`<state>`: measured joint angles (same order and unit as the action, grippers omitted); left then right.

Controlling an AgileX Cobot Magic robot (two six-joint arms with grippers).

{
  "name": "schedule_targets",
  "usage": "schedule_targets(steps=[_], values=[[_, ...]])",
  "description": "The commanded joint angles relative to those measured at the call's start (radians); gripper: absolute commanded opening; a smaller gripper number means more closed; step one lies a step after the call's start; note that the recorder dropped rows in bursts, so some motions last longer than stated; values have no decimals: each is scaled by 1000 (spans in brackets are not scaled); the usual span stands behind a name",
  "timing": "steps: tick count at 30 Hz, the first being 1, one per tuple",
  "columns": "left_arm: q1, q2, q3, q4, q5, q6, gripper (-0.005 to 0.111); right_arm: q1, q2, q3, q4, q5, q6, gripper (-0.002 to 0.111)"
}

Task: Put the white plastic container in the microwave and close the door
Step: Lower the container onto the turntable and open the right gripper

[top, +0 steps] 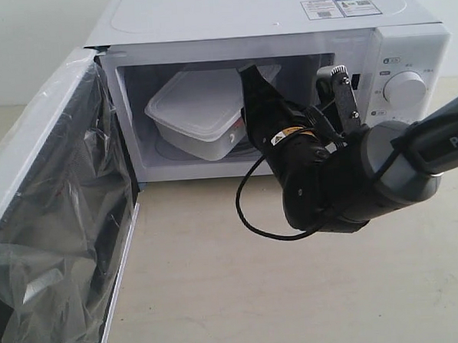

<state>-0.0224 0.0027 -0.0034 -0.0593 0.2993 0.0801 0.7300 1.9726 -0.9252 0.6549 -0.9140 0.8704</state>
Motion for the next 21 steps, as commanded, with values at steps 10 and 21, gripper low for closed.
schedule_targets(steps=[10,21], values=[[1,-3,3,-5,-3,-6,4,-27,-5,-34,16,-1,-25,0],[1,-3,3,-5,-3,-6,4,-35,42,-74,14,18,-51,0]])
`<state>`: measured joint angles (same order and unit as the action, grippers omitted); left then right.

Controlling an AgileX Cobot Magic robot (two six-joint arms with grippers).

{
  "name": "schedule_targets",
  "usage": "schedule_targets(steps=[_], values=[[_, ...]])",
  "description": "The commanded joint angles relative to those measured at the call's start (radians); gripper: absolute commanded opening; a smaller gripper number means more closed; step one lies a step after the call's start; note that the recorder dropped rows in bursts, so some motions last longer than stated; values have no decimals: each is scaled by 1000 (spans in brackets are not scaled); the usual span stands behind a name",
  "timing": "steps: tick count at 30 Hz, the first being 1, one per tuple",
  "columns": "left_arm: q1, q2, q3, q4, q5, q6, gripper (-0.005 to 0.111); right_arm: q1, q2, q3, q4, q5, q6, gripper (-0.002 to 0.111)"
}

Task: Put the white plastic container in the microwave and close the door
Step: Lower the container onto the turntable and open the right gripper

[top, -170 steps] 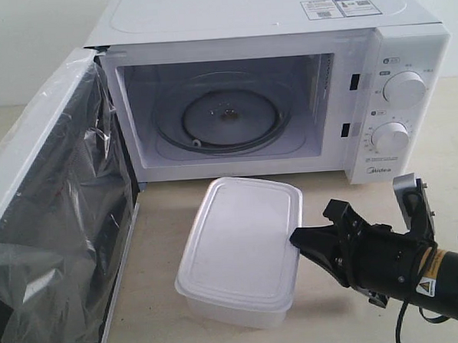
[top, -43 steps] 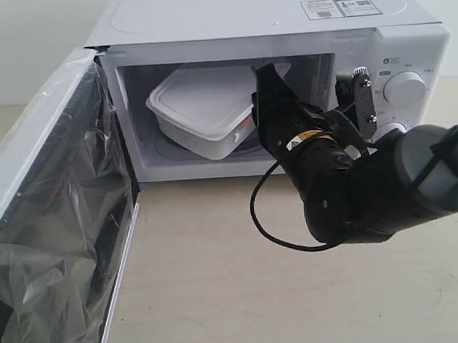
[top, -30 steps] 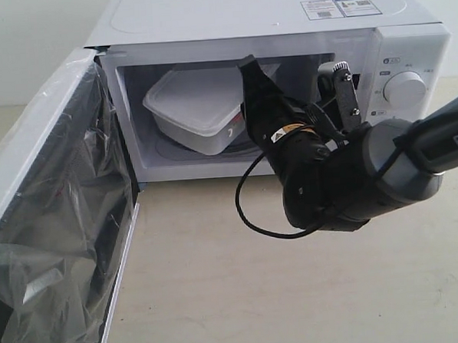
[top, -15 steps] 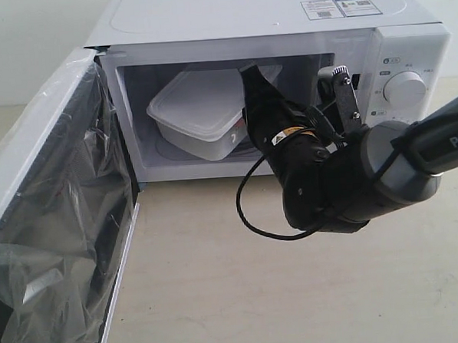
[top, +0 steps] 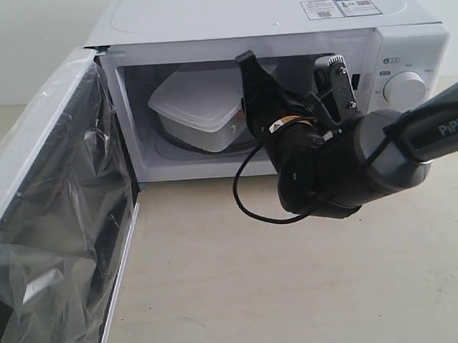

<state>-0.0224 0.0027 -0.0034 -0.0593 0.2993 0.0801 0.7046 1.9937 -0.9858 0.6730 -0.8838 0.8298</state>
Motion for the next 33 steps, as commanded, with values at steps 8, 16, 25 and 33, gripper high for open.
schedule_targets(steps=[8,16,25,33], values=[[1,-3,3,-5,-3,-6,4,-9,30,-15,-10,-6,-2,0],[1,-3,3,-5,-3,-6,4,-9,30,-15,-15,12,-2,3],[1,-3,3,-5,-3,-6,4,-9,30,-15,-29,13,5,50],[1,-3,3,-5,-3,-6,4,-9,6,17,-64,13,-24,50]])
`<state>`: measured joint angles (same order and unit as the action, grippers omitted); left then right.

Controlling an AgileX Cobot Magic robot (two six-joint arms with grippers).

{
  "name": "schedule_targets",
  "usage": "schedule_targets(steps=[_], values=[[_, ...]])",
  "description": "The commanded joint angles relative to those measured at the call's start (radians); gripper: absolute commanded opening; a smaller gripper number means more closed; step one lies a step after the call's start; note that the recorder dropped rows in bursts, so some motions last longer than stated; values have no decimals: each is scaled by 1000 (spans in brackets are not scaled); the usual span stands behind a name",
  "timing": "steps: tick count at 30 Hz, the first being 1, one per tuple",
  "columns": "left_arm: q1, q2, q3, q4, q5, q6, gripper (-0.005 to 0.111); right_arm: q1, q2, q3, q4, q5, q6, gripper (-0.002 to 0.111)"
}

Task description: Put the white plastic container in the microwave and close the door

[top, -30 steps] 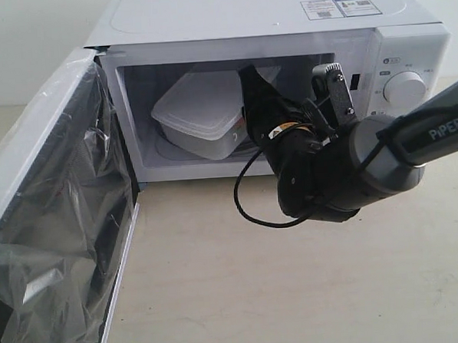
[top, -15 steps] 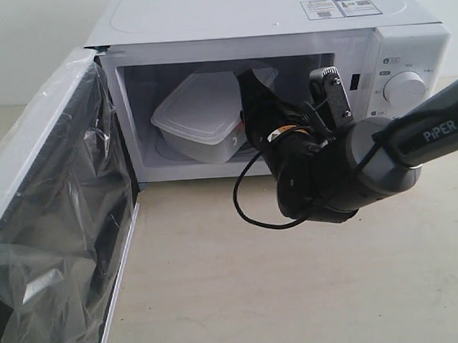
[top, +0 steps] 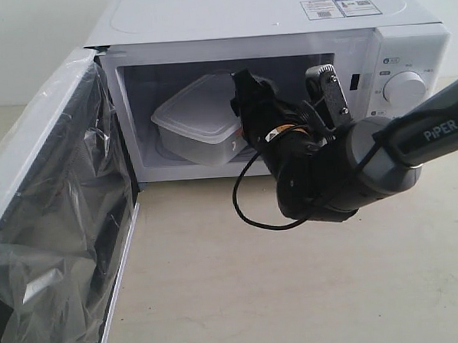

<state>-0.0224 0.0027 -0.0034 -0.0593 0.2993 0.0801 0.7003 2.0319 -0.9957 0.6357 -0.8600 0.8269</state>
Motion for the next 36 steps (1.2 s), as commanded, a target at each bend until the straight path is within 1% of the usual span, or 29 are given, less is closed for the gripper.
schedule_targets(steps=[1,8,9,10,11,12,13,14,15,16,18,19,20,21,22,23,25,28,36], values=[[1,-3,3,-5,-3,-6,4,-5,-49,51,-22,-23,-26,50],[1,-3,3,-5,-3,-6,4,-53,-170,235,-140,-55,-22,50],[1,-3,3,-5,-3,-6,4,-55,-217,305,-218,-65,-28,50],[1,-3,3,-5,-3,-6,4,-55,-235,330,-261,-68,-33,50],[1,-3,3,-5,-3,-6,4,-53,-275,387,-365,-69,-81,46],[1,-3,3,-5,-3,-6,4,-53,-291,411,-418,-69,-131,41],[1,-3,3,-5,-3,-6,4,-53,-318,446,-482,-71,-228,28],[1,-3,3,-5,-3,-6,4,-53,-333,464,-522,-78,-288,21],[1,-3,3,-5,-3,-6,4,-53,-360,492,-600,-81,-404,5],[1,-3,3,-5,-3,-6,4,-51,-372,499,-629,-81,-471,0],[1,-3,3,-5,-3,-6,4,-6,-381,506,-636,-63,-760,0],[1,-3,3,-5,-3,-6,4,19,-373,504,-586,-53,-845,0],[1,-3,3,-5,-3,-6,4,50,-351,504,-482,-60,-930,0],[1,-3,3,-5,-3,-6,4,69,-334,503,-427,-83,-966,0],[1,-3,3,-5,-3,-6,4,94,-304,501,-365,-134,-958,0],[1,-3,3,-5,-3,-6,4,107,-285,492,-357,-150,-932,0],[1,-3,3,-5,-3,-6,4,138,-246,438,-357,-119,-878,0],[1,-3,3,-5,-3,-6,4,168,-205,375,-323,-103,-887,0],[1,-3,3,-5,-3,-6,4,162,-116,294,-304,-98,-865,0]])
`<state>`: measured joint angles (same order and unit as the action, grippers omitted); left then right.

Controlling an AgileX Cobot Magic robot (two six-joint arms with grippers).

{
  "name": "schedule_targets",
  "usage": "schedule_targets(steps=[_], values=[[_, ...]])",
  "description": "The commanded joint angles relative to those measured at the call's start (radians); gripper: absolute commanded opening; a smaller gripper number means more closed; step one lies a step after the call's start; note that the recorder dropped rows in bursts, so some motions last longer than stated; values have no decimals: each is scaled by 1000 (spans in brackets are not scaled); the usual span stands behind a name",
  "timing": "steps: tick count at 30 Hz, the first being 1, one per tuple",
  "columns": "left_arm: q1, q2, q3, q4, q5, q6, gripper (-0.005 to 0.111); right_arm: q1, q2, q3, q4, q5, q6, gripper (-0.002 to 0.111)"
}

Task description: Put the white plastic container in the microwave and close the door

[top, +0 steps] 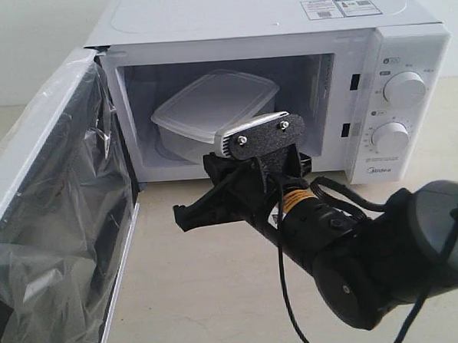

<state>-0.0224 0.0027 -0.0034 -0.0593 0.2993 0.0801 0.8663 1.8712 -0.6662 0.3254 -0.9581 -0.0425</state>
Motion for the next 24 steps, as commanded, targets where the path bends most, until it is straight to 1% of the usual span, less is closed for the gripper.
schedule_targets(steps=[1,4,12,14,16,24], values=[[1,-3,3,-5,-3,-6,4,-19,74,-59,6,6,8,0],[1,-3,3,-5,-3,-6,4,-38,116,-110,9,15,5,0],[1,-3,3,-5,-3,-6,4,-198,169,-329,9,199,-46,0],[1,-3,3,-5,-3,-6,4,-206,169,-354,4,247,-50,0],[1,-3,3,-5,-3,-6,4,-197,169,-349,1,261,-39,0],[1,-3,3,-5,-3,-6,4,-113,55,-101,1,25,35,0]])
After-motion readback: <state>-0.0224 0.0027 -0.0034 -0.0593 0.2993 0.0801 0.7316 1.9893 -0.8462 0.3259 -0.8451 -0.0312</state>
